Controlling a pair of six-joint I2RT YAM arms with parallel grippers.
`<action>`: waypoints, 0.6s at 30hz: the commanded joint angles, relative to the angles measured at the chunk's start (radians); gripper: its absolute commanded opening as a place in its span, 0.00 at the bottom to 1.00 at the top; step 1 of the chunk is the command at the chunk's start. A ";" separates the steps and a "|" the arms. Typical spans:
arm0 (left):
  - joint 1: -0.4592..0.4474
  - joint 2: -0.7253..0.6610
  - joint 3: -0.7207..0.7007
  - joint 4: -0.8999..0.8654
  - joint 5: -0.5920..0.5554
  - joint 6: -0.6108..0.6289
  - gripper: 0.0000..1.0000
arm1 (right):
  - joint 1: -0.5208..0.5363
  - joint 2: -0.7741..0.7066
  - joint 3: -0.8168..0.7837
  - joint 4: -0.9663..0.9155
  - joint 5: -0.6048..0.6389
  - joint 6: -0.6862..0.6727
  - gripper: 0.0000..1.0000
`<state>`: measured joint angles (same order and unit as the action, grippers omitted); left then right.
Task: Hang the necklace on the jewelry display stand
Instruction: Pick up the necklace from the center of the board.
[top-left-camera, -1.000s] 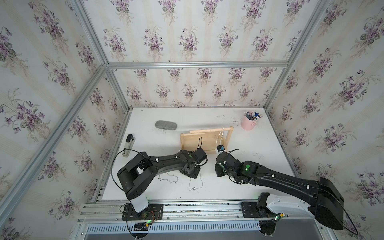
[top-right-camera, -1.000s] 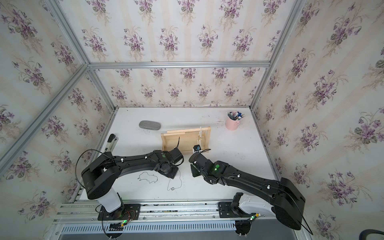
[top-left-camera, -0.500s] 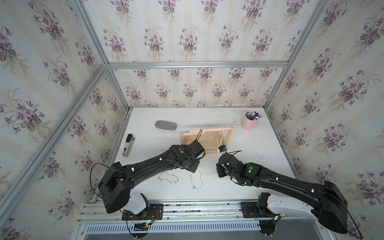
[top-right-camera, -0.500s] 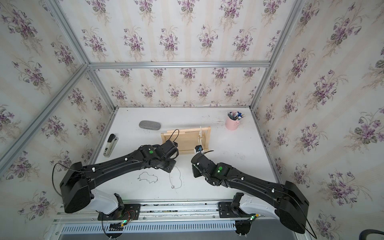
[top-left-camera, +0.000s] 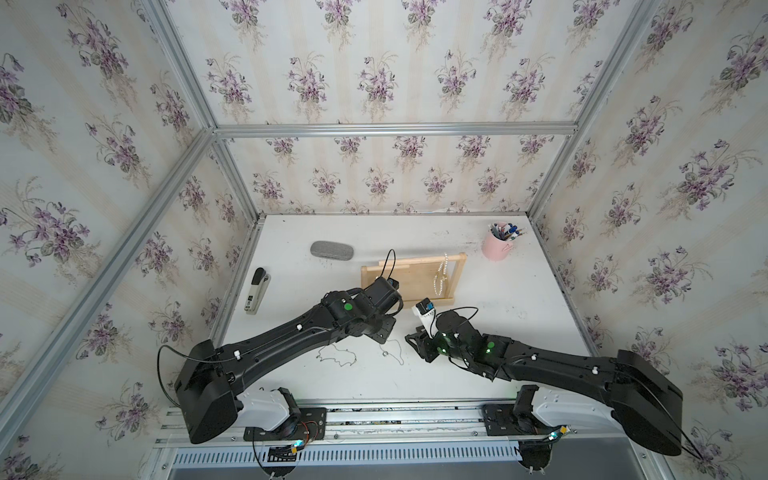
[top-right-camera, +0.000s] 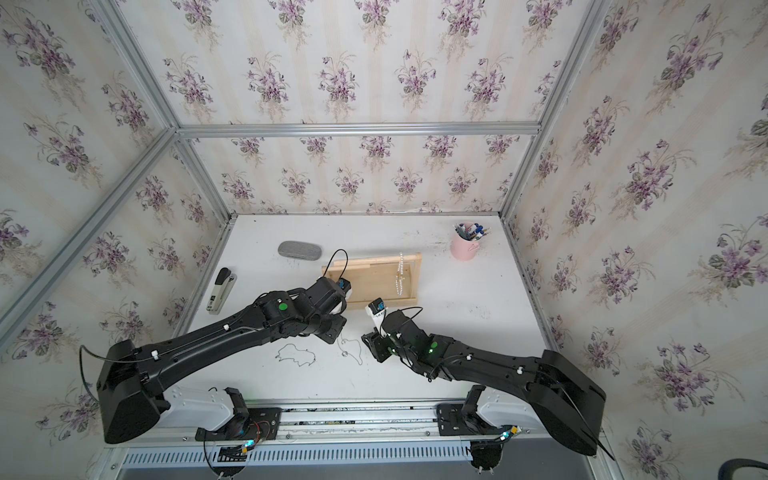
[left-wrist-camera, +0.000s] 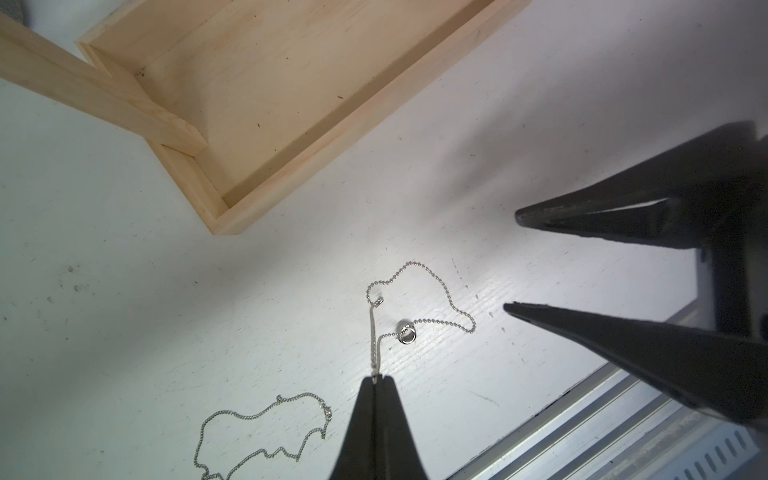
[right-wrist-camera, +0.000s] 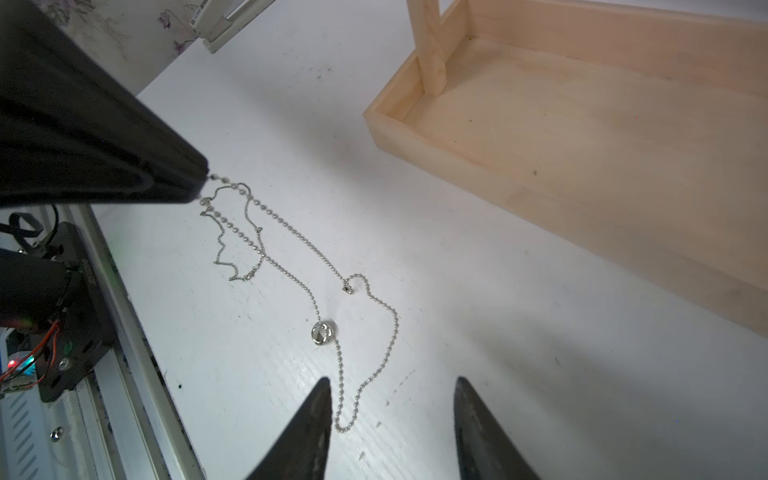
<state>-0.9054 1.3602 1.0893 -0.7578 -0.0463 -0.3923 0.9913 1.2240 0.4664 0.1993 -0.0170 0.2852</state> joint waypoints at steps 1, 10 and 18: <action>0.000 -0.017 -0.010 0.008 0.014 0.023 0.00 | 0.001 0.054 -0.026 0.262 -0.082 -0.041 0.48; 0.000 -0.040 -0.022 0.007 0.025 0.021 0.00 | 0.016 0.218 -0.038 0.491 -0.159 -0.055 0.50; 0.000 -0.061 -0.023 0.000 0.028 0.014 0.00 | 0.016 0.326 -0.026 0.576 -0.111 -0.054 0.49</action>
<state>-0.9054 1.3094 1.0668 -0.7509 -0.0223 -0.3771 1.0077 1.5330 0.4389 0.6994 -0.1635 0.2390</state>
